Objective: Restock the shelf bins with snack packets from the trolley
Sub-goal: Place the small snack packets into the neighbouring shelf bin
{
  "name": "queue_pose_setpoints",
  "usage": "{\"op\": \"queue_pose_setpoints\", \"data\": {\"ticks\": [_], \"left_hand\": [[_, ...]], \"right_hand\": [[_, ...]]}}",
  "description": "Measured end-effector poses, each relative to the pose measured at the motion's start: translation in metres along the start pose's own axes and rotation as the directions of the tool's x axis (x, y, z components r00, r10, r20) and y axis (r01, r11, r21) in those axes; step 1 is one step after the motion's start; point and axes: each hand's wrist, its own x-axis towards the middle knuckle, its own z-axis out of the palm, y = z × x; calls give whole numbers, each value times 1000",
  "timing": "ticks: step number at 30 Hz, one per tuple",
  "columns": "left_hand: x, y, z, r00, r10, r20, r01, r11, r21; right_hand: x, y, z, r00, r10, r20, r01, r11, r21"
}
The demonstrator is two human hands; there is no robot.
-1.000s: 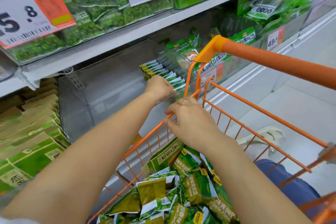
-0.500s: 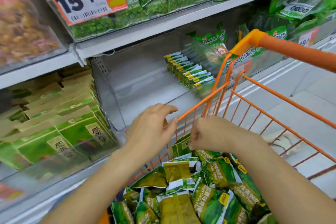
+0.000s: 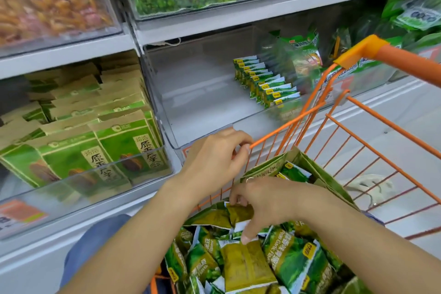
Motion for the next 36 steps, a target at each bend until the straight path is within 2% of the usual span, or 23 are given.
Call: {"op": "queue_pose_setpoints", "data": {"ticks": [3,5,7,9,11,13,15,17,19,22,26,31,34,36], "left_hand": [[0,-1,-1,1000,-13,-5,13,999,-46],[-1,-2,-2,999,-26,-23,24,998,-65],[-3,-2,-2,998,-42,-53,37,995,-92],[-4,-2,-3,991,-79,-106,63,986,-152],[-4,-2,-6,981,-127,-145,94,972,-216],[-6,-2,-10,975,-154,-162,96,942,-322],[-8,0,-14,975,-155,-160,66,886,-459],[-9,3,-14,982,-113,-151,26,873,-486],[-9,5,-12,992,-68,-109,11,892,-453],[-8,5,-11,992,-83,-95,30,888,-459],[-8,5,-14,985,-90,-148,9,879,-477],[-7,7,-16,968,-144,-204,3,824,-567],[-7,9,-16,984,-155,-87,61,756,-652],[-8,10,-14,989,-137,-51,73,761,-645]], "right_hand": [[1,-1,-1,999,9,48,-10,1000,17],[1,-2,1,1000,8,28,-8,1000,-2],[0,-2,1,999,-11,-51,11,1000,11],[-6,-1,-8,978,-39,-206,70,987,146],[-18,2,-23,926,-8,-377,170,902,398],[-32,6,-36,855,50,-517,292,776,559],[-42,8,-44,762,106,-638,405,691,599],[-43,10,-46,681,153,-716,470,659,587],[-40,10,-45,646,176,-742,493,646,583],[-37,7,-41,642,145,-753,536,618,575],[-44,3,-41,593,65,-802,568,672,475],[-43,5,-44,523,169,-836,575,654,492],[-40,4,-42,501,238,-832,605,590,534],[-37,4,-41,543,257,-799,602,545,584]]}}
